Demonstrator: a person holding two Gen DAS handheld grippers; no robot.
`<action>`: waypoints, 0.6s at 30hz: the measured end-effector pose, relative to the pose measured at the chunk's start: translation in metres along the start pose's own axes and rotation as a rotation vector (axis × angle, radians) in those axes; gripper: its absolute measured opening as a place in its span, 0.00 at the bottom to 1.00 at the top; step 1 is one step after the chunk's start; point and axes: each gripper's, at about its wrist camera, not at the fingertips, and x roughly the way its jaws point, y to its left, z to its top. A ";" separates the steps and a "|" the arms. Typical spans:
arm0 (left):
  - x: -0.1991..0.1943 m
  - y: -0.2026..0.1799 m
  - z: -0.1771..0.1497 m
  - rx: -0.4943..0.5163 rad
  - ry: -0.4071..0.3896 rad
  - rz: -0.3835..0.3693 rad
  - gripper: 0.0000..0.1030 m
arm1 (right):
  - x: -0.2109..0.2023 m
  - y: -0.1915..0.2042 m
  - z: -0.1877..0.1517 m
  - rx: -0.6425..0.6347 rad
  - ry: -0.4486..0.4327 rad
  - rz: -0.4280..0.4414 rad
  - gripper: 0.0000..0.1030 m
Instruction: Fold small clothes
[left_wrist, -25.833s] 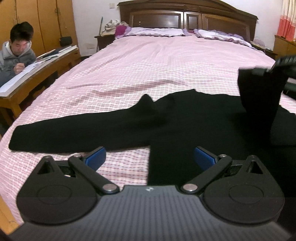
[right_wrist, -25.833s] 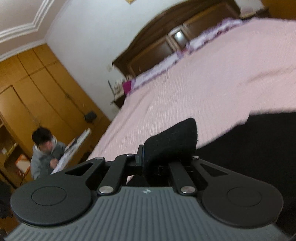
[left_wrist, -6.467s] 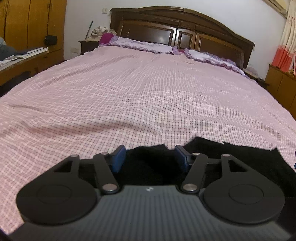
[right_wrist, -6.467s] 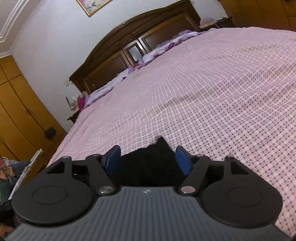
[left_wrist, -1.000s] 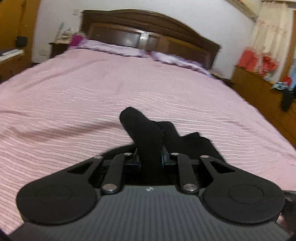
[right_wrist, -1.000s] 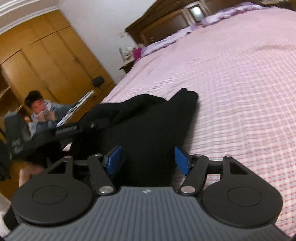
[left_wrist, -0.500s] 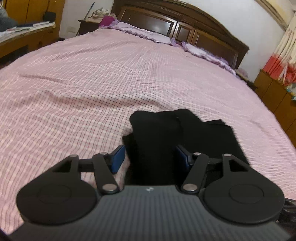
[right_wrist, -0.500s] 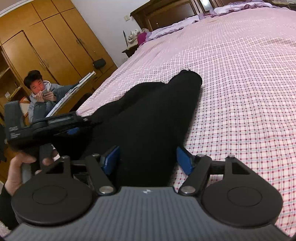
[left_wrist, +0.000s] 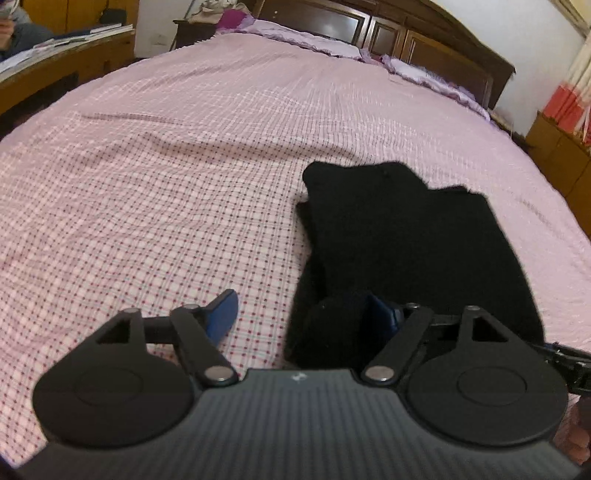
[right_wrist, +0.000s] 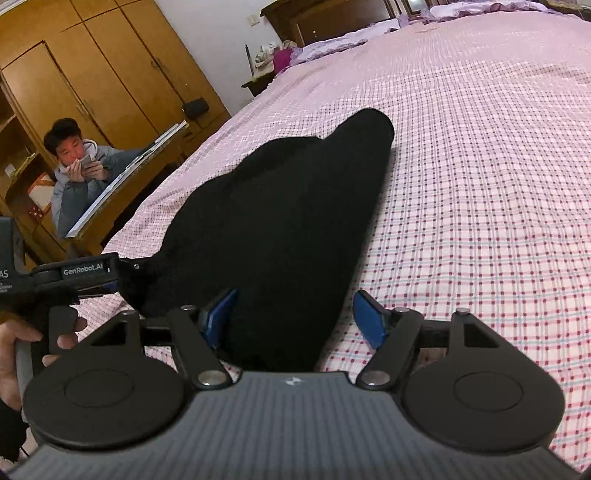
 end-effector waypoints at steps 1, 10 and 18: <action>-0.002 0.001 0.001 -0.022 -0.006 -0.021 0.73 | -0.002 0.000 0.002 0.006 -0.006 0.001 0.77; 0.028 -0.010 0.006 -0.152 0.060 -0.157 0.75 | 0.015 -0.013 0.027 0.110 -0.009 0.040 0.90; 0.043 -0.010 0.001 -0.301 0.094 -0.321 0.43 | 0.044 -0.019 0.037 0.189 0.005 0.092 0.51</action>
